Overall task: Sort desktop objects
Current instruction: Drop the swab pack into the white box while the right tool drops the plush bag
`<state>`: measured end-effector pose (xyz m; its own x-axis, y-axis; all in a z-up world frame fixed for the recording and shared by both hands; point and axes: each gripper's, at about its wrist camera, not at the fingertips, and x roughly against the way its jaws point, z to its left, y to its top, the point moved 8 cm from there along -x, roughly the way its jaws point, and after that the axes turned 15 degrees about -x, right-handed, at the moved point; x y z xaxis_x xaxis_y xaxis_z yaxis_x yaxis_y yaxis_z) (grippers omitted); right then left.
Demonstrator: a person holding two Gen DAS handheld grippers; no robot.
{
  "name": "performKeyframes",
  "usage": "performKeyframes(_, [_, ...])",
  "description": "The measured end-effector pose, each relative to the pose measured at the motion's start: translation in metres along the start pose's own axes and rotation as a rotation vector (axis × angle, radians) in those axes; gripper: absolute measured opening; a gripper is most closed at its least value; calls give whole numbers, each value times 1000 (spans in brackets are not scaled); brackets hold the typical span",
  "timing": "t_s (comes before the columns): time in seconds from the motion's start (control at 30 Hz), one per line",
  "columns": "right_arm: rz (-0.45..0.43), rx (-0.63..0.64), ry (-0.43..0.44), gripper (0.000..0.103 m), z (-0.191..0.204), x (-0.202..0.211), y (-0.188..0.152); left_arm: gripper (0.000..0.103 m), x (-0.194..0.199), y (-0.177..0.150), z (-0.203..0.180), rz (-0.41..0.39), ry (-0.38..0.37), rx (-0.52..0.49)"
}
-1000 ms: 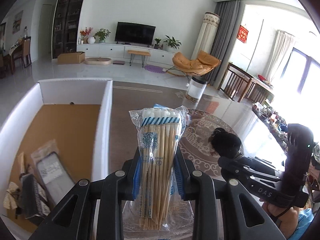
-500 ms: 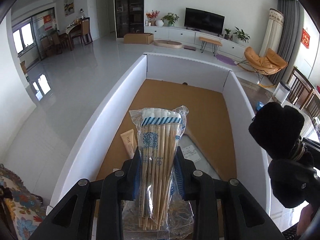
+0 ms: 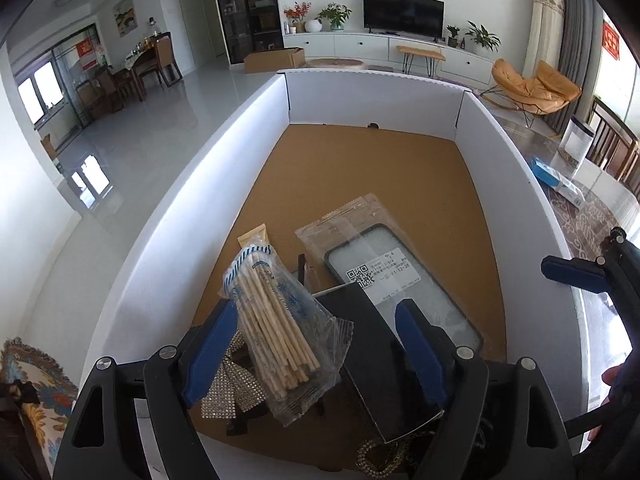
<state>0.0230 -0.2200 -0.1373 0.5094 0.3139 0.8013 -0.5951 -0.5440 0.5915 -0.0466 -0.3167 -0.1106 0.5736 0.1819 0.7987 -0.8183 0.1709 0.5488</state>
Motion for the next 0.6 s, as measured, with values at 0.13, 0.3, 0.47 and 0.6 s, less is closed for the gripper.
performKeyframes(0.13, [18,39,-95,86,-4,-7,1,82,-1,2,-4,11,15,-46])
performKeyframes(0.3, [25,-32,-68,86,-17,-1,0,82,4,-2,-5,-4,-3,-26])
performKeyframes(0.47, [36,-73,-46,86,-28,-3,-6,82,8,-8,-17,-11,9,-76])
performKeyframes(0.6, [31,-121,13,86,-42,7,-17,82,16,-11,-37,-12,-24,-130])
